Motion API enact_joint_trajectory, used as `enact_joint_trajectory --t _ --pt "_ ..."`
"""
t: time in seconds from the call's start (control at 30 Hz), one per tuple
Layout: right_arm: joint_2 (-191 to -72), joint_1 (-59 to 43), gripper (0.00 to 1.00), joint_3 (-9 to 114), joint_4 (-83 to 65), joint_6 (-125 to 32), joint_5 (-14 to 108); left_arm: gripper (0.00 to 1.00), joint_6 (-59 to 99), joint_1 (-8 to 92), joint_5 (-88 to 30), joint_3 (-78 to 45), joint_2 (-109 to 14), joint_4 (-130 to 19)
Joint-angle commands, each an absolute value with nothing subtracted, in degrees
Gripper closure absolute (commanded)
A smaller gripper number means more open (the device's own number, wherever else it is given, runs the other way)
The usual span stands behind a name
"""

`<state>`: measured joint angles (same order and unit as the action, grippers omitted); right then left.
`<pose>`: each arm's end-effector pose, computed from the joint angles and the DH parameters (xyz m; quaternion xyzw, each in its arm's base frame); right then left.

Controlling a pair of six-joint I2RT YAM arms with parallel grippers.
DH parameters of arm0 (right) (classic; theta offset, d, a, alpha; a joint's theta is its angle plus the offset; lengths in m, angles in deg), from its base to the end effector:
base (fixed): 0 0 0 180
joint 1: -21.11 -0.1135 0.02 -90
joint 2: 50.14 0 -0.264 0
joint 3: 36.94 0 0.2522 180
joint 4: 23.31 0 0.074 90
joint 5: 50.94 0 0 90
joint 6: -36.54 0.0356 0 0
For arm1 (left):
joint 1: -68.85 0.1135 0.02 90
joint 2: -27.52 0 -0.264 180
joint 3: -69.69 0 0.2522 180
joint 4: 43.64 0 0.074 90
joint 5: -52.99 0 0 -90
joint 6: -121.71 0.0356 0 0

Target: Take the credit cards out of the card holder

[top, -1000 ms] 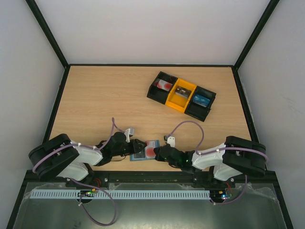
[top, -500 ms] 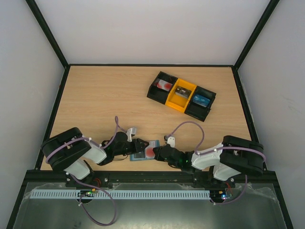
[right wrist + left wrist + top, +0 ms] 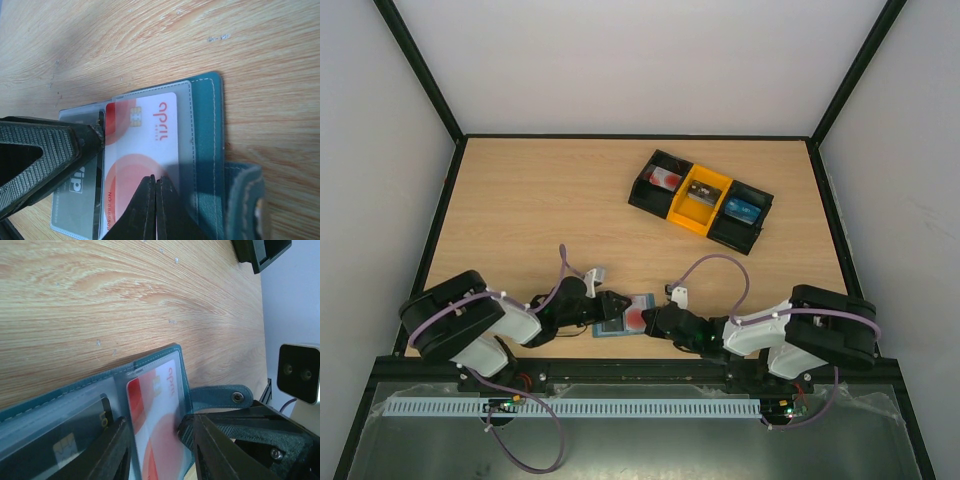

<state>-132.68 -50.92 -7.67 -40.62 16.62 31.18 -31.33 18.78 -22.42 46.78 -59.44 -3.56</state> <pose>0.0741 0.2125 0.1090 0.0161 0.8891 0.4088 0.2050 0.1314 -0.1710 0.1063 -0.0252 0.8342 -0.5096 0.2090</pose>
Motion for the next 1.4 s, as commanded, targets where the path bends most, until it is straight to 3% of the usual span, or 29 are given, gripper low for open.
enact_joint_trajectory --t 0.0,0.47,0.8,1.2,1.37 --pt "-129.9 -51.2 0.97 -5.9 -29.3 15.2 29.7 0.63 -29.4 19.0 -25.2 46.9 -56.3 -11.3" --pt "-130.0 -51.1 0.97 -1.4 -23.0 12.1 27.5 0.54 -27.0 18.9 -24.3 46.4 -53.9 -15.4" --pt "-133.5 -51.2 0.98 -5.2 -26.9 14.4 31.0 0.54 -26.8 18.7 -24.5 47.3 -54.1 -13.6" --pt "-135.0 -51.2 0.98 -6.2 -29.6 15.0 31.9 0.67 -29.4 18.4 -25.4 48.5 -57.9 -8.2" --pt "-134.9 -51.2 0.98 -6.4 -30.0 15.0 31.9 0.77 -30.0 18.4 -25.7 48.5 -57.4 -8.3"
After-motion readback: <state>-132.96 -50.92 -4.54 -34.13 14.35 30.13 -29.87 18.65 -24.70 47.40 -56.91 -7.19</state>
